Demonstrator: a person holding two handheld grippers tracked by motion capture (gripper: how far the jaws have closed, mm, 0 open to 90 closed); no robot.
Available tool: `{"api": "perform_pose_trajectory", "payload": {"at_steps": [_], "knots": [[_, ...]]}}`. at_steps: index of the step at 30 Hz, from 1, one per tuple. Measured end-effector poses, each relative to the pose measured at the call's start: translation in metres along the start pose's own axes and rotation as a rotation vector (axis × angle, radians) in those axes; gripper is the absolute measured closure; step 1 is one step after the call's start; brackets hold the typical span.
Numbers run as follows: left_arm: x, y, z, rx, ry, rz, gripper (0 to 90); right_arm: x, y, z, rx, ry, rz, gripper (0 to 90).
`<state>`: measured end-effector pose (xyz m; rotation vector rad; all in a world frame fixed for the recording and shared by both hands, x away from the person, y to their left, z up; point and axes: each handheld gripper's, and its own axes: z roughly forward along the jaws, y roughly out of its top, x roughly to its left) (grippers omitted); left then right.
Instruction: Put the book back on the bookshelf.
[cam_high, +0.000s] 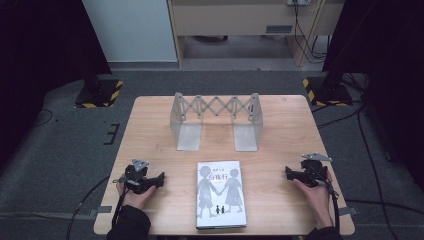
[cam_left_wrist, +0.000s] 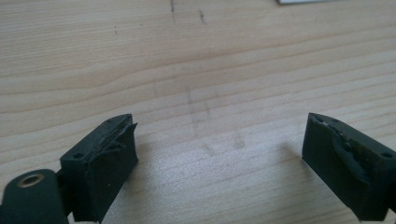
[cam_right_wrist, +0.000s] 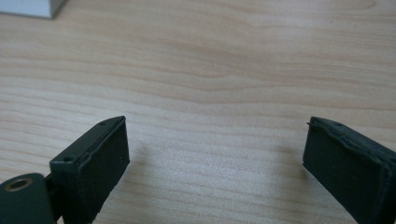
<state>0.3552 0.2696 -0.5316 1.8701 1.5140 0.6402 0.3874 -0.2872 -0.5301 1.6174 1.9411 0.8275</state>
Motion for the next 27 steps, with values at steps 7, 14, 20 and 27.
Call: {"api": "perform_pose_trajectory", "payload": {"at_steps": [7,14,20,27], "knots": [[-0.003,0.005,-0.013,-0.096,-0.036,-0.071,15.5,0.006,0.007,-0.015,-0.077,0.1,0.029,9.4],[-0.007,0.006,-0.022,-0.148,-0.078,-0.11,17.3,0.02,0.015,-0.031,-0.122,0.156,0.012,11.0],[-0.018,0.008,-0.03,-0.199,-0.136,-0.108,18.3,0.031,0.022,-0.042,-0.168,0.185,0.008,12.4],[-0.03,0.009,-0.034,-0.214,-0.16,-0.065,19.5,0.043,0.031,-0.051,-0.192,0.22,0.005,13.3]]}}
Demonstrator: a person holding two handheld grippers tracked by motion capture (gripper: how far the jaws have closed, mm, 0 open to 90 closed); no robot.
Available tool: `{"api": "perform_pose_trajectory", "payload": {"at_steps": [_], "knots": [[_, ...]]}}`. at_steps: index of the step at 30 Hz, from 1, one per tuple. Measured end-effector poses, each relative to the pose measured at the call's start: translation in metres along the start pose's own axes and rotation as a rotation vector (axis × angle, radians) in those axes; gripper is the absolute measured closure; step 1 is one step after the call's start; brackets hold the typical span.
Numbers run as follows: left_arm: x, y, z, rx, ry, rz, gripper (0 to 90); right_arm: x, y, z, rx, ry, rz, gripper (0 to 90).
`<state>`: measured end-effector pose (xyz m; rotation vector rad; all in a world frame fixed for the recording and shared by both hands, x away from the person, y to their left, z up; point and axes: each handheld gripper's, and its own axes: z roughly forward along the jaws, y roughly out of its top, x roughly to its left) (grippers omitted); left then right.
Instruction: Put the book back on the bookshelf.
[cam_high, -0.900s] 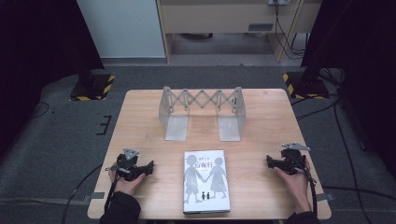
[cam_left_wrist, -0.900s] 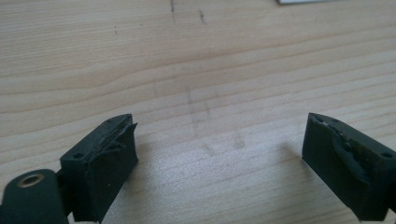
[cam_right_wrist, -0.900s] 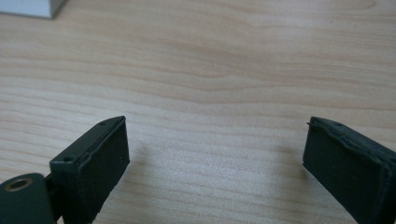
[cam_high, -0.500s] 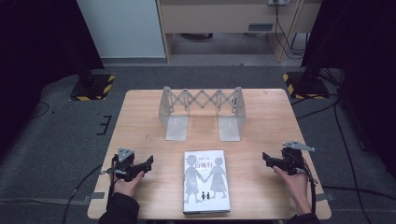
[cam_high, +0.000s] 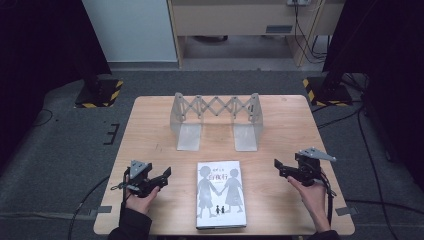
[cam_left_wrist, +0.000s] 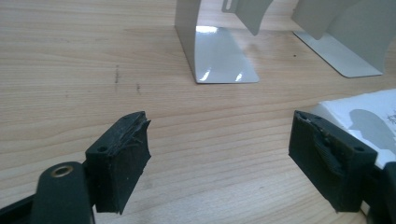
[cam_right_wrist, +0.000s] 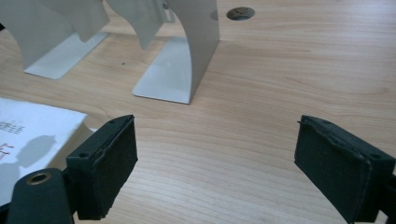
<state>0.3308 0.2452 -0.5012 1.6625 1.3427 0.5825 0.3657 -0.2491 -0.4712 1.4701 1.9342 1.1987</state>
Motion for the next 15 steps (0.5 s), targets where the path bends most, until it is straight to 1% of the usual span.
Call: {"api": "perform_pose_trajectory", "payload": {"at_steps": [1,2,3,4,6,7,11,12,14,15], "knots": [[-0.001,0.0,0.0,-0.002,0.002,0.01,20.0,0.002,0.001,0.0,-0.001,0.001,-0.008,13.3],[-0.001,0.0,0.0,-0.002,0.002,0.01,20.6,0.002,0.001,0.0,-0.001,0.001,-0.008,13.3],[-0.004,0.001,-0.001,-0.006,-0.006,0.01,20.5,0.007,0.004,-0.001,-0.006,0.009,-0.016,13.4],[-0.004,0.001,-0.001,-0.006,-0.006,0.01,20.4,0.007,0.004,-0.001,-0.006,0.009,-0.016,13.4],[-0.007,0.0,-0.001,-0.002,-0.026,0.003,20.6,0.011,0.005,-0.001,-0.012,0.022,-0.017,13.5],[-0.009,-0.001,0.0,0.002,-0.036,0.01,20.9,0.016,0.006,-0.001,-0.014,0.035,-0.019,13.5],[-0.016,-0.002,0.003,0.014,-0.066,0.03,21.1,0.024,0.006,0.001,-0.014,0.058,-0.027,13.5],[-0.02,-0.003,0.004,0.027,-0.085,0.033,22.4,0.03,0.005,0.003,-0.014,0.075,-0.031,14.1],[-0.024,-0.004,0.005,0.03,-0.111,0.035,22.6,0.037,0.004,0.005,-0.002,0.095,-0.048,14.2],[-0.024,-0.004,0.005,0.03,-0.111,0.035,22.8,0.037,0.004,0.005,-0.002,0.095,-0.048,14.2]]}}
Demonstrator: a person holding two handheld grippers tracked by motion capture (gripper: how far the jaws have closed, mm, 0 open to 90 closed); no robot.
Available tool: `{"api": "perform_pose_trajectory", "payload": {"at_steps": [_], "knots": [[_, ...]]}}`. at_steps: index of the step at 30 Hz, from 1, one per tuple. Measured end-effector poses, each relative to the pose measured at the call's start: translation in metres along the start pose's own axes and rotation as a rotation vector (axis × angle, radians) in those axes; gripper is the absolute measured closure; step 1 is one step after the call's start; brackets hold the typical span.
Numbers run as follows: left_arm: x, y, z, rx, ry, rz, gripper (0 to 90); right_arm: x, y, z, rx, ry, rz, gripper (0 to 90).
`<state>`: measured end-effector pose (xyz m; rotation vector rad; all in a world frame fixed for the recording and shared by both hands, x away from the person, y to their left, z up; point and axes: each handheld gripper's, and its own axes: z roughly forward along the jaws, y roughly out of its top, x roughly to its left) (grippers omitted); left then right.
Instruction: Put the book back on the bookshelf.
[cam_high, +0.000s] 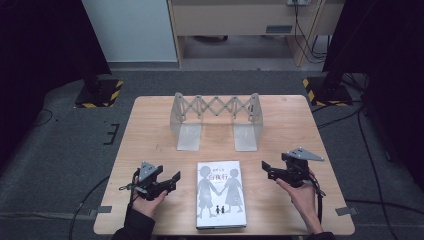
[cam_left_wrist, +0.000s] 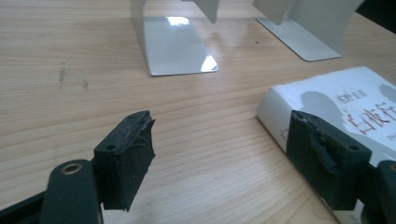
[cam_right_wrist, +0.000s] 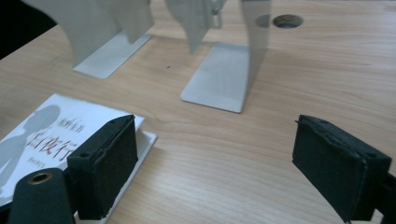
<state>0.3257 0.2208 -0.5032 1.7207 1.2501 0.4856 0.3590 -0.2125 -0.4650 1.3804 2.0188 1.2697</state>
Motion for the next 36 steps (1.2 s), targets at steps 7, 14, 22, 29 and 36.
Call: {"api": "perform_pose_trajectory", "payload": {"at_steps": [7,14,22,29,36], "knots": [[-0.011,-0.003,0.004,0.007,-0.033,0.031,23.3,0.018,-0.006,0.012,0.048,0.049,-0.025,14.1],[-0.02,-0.006,0.009,0.055,-0.042,0.08,21.9,0.028,-0.013,0.019,0.069,0.082,-0.022,13.7],[-0.029,-0.008,0.014,0.063,-0.083,0.075,22.1,0.043,-0.023,0.034,0.115,0.13,-0.031,13.4],[-0.038,-0.01,0.019,0.082,-0.114,0.09,22.5,0.055,-0.031,0.044,0.135,0.164,-0.026,13.1],[-0.044,-0.012,0.023,0.099,-0.131,0.11,22.5,0.068,-0.039,0.053,0.163,0.198,-0.036,13.6]]}}
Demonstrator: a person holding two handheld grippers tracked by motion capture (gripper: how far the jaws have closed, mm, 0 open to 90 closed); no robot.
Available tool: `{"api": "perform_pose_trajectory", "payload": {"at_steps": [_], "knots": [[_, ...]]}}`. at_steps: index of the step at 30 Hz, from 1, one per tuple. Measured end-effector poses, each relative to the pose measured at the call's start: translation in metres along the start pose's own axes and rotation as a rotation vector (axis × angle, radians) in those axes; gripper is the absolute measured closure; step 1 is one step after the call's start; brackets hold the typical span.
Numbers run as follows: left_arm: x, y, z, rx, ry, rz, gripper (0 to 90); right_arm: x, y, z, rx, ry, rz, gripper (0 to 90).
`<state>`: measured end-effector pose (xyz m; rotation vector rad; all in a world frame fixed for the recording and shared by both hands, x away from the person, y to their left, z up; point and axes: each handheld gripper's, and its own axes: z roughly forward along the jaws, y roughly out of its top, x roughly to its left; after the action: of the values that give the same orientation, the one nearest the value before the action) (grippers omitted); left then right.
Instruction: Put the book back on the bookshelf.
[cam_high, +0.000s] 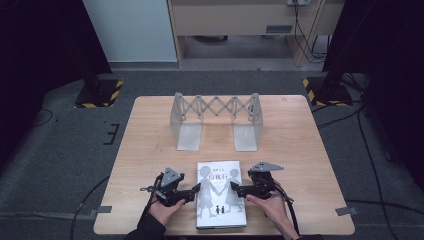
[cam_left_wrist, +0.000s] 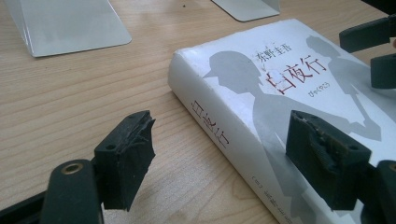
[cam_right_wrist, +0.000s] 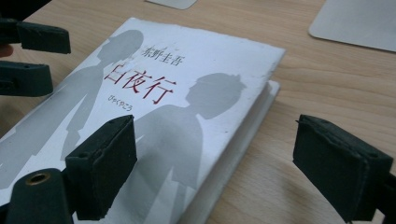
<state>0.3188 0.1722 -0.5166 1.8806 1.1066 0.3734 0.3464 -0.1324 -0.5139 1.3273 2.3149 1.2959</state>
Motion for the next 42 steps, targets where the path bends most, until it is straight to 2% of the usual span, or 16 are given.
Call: {"api": "perform_pose_trajectory", "payload": {"at_steps": [12,17,23,26,29,36,37,39,42], "knots": [[0.002,-0.004,0.003,-0.012,-0.014,-0.001,17.6,0.012,-0.004,0.012,0.0,0.086,0.011,15.6],[0.003,-0.004,0.002,-0.014,-0.011,0.003,16.9,0.012,-0.003,0.011,-0.003,0.08,0.004,15.7],[0.005,-0.005,0.002,-0.016,-0.015,-0.006,14.5,0.013,0.003,0.004,-0.076,0.087,-0.007,16.7],[0.005,-0.006,0.002,-0.018,-0.013,-0.006,13.1,0.014,0.008,0.003,-0.093,0.105,0.006,16.9],[0.006,-0.006,0.002,-0.022,-0.013,-0.003,11.6,0.016,0.011,0.004,-0.108,0.117,-0.005,17.1],[0.008,-0.008,0.003,-0.042,-0.007,0.015,7.6,0.021,0.015,0.008,-0.112,0.146,0.007,19.2],[0.008,-0.008,0.003,-0.043,-0.009,0.016,7.4,0.025,0.017,0.01,-0.106,0.163,0.003,19.2],[0.009,-0.008,0.003,-0.038,-0.005,0.013,6.9,0.027,0.018,0.012,-0.108,0.16,-0.001,19.3],[0.01,-0.008,0.003,-0.039,-0.009,0.003,6.2,0.027,0.019,0.014,-0.097,0.182,0.019,23.7]]}}
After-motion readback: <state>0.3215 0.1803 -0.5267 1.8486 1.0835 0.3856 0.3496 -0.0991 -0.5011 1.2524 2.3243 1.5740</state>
